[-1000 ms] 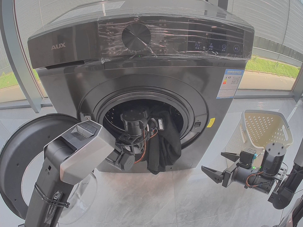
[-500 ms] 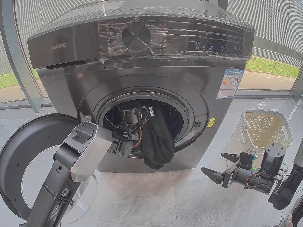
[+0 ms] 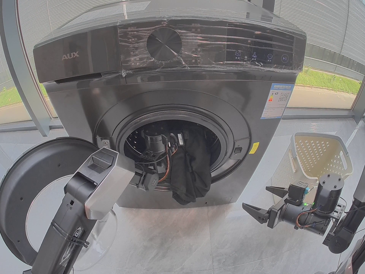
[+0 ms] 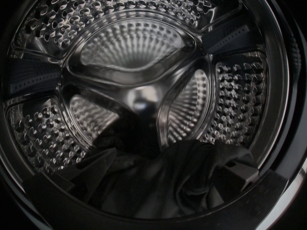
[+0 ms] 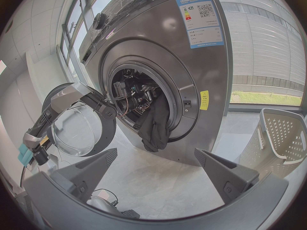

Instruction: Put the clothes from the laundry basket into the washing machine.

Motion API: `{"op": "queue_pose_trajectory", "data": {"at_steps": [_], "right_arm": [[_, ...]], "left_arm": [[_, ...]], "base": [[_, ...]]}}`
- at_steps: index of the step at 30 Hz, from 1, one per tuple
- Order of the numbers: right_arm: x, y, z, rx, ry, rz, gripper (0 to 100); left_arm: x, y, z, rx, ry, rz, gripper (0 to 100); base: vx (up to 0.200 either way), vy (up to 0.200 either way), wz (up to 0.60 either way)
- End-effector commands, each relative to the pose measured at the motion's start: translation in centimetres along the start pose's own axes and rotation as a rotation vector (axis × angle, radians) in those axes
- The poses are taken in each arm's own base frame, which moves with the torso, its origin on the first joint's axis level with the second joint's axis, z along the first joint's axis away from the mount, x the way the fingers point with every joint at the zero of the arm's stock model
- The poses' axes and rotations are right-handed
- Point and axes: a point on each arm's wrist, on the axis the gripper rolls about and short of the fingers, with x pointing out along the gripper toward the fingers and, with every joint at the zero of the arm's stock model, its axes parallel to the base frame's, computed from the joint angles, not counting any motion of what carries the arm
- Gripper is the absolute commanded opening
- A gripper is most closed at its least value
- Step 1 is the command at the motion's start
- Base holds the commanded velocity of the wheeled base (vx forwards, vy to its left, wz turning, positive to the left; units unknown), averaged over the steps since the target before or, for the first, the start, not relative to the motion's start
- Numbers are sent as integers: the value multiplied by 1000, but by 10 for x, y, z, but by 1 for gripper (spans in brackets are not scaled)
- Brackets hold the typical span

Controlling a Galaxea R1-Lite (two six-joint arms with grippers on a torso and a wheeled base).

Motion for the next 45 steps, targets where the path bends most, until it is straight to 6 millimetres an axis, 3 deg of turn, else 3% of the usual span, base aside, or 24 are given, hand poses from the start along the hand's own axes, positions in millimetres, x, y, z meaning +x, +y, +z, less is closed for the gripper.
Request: {"op": "queue_pose_trajectory", "data": {"at_steps": [1,5,11,19,30,31,40,43,45], "right_arm": [[0,2,0,-1,-4,10,100],[-1,3,1,-2,-7,11,100],[-1,2,1,-2,-8,10,100],[-1,3,1,-2,-6,13,100],[0,3,0,-2,-5,16,100],[1,4,1,-3,-6,19,100],[0,4,1,-4,-8,22,100],[0,5,1,-5,-8,24,100],[0,5,1,-6,-9,28,100]], "left_arm": [[-24,-18,15,19,99,-30,100],[-41,-25,16,51,209,-51,100],[-54,-19,5,96,328,-58,100],[-76,-27,-9,95,438,-210,100],[-67,-22,-39,116,462,-223,100],[-67,-22,-39,116,465,-223,0],[-61,-27,-56,113,456,-219,0],[-54,-27,-48,105,407,-200,0],[-38,-27,-30,85,285,-122,0]], "base": [[0,0,0],[0,0,0],[0,0,0],[0,0,0],[0,0,0],[0,0,0],[0,0,0],[0,0,0],[0,0,0]]}}
